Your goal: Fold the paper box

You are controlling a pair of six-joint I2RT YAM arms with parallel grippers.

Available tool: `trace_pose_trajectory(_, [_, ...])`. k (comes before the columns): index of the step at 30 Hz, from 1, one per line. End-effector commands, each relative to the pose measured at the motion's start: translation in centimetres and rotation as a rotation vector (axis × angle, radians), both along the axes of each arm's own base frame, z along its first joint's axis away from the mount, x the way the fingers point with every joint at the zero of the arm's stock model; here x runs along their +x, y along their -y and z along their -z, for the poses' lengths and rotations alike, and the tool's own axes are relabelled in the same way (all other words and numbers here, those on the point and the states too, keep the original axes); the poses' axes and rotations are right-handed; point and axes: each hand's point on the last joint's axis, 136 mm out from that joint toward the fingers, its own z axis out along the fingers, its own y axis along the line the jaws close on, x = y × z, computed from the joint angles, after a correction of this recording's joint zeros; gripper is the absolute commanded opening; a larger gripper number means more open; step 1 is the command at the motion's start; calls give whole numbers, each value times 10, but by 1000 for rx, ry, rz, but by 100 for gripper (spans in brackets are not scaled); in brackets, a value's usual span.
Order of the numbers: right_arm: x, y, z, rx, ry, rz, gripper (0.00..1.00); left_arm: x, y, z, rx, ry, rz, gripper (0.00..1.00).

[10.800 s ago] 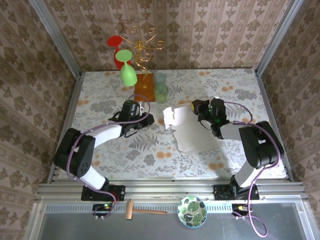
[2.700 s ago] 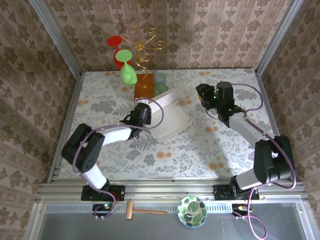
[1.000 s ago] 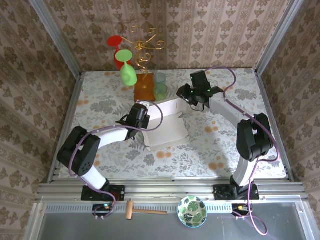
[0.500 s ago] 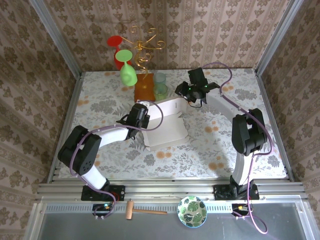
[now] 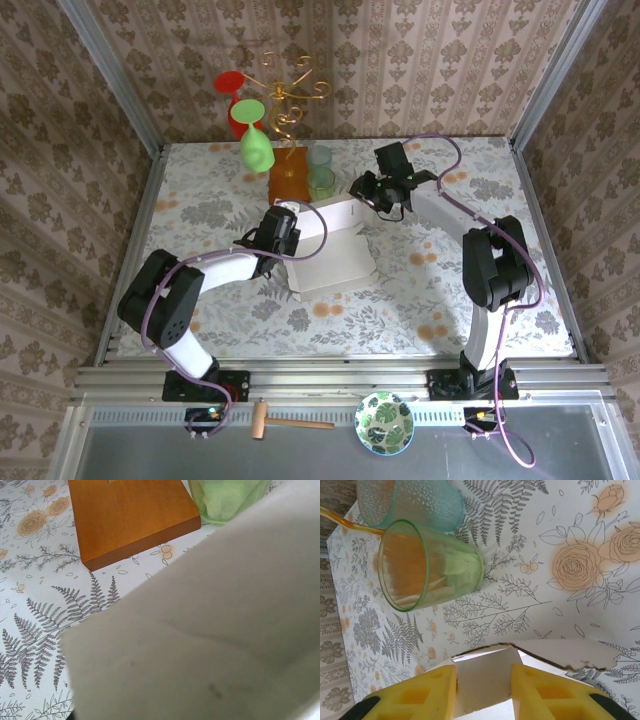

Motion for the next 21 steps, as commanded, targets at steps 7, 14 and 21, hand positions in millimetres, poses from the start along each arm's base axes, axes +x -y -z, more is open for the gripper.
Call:
trace_pose_trajectory(7, [-7, -11, -14, 78, -7, 11, 33, -3, -6, 13, 94, -39, 12, 0])
trace_pose_trajectory(14, [-4, -22, -18, 188, -21, 48, 34, -3, -4, 12, 89, -39, 17, 0])
trace_pose_trajectory(21, [-1, -24, -18, 241, -29, 85, 16, -1, -4, 12, 85, -39, 6, 0])
